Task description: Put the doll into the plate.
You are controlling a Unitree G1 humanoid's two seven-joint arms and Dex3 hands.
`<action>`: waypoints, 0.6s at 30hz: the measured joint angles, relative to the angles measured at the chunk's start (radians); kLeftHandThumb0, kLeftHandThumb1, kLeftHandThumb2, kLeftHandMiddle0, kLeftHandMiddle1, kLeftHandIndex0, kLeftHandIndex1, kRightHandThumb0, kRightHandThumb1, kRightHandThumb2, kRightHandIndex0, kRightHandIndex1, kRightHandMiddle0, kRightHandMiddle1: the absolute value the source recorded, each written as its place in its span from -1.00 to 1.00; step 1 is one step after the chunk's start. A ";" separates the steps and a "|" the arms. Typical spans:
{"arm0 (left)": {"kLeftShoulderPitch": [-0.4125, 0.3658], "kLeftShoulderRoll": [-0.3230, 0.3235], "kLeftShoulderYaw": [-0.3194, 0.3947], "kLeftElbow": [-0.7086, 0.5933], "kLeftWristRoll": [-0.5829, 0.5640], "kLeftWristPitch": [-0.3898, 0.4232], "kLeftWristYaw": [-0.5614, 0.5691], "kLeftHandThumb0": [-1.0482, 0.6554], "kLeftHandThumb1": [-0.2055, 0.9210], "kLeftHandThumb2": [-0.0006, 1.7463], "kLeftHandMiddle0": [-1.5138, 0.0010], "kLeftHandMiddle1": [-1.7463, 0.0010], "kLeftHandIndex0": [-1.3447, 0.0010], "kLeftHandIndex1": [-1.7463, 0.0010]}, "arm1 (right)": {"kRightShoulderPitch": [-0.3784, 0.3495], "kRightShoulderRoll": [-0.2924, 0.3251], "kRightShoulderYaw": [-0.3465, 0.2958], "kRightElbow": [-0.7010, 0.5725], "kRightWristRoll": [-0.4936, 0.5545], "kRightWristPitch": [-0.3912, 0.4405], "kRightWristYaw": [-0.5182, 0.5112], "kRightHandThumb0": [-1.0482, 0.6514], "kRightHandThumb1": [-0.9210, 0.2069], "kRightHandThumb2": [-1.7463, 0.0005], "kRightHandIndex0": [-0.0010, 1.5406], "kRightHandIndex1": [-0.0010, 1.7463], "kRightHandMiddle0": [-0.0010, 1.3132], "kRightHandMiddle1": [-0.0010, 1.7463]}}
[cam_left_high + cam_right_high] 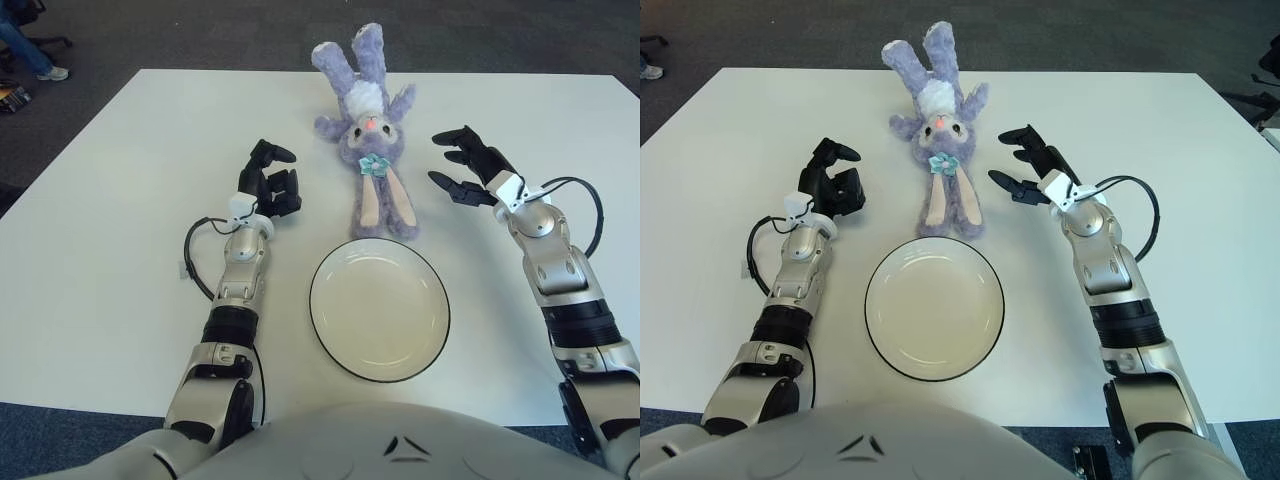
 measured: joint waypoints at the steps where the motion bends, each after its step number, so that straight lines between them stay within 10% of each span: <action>1: 0.000 0.000 0.000 0.000 0.000 0.000 0.000 -0.26 0.25 0.24 -0.51 -1.00 0.31 -1.00 | -0.005 0.005 0.003 0.010 -0.006 -0.006 -0.008 -0.87 -1.00 0.52 -0.95 -0.58 -1.00 -0.08; 18: 0.003 0.000 -0.003 -0.009 0.001 -0.001 0.002 -0.26 0.26 0.24 -0.51 -1.00 0.31 -1.00 | -0.086 0.088 0.034 0.133 -0.116 -0.033 -0.115 -0.96 -1.00 0.50 -0.98 -0.63 -1.00 -0.15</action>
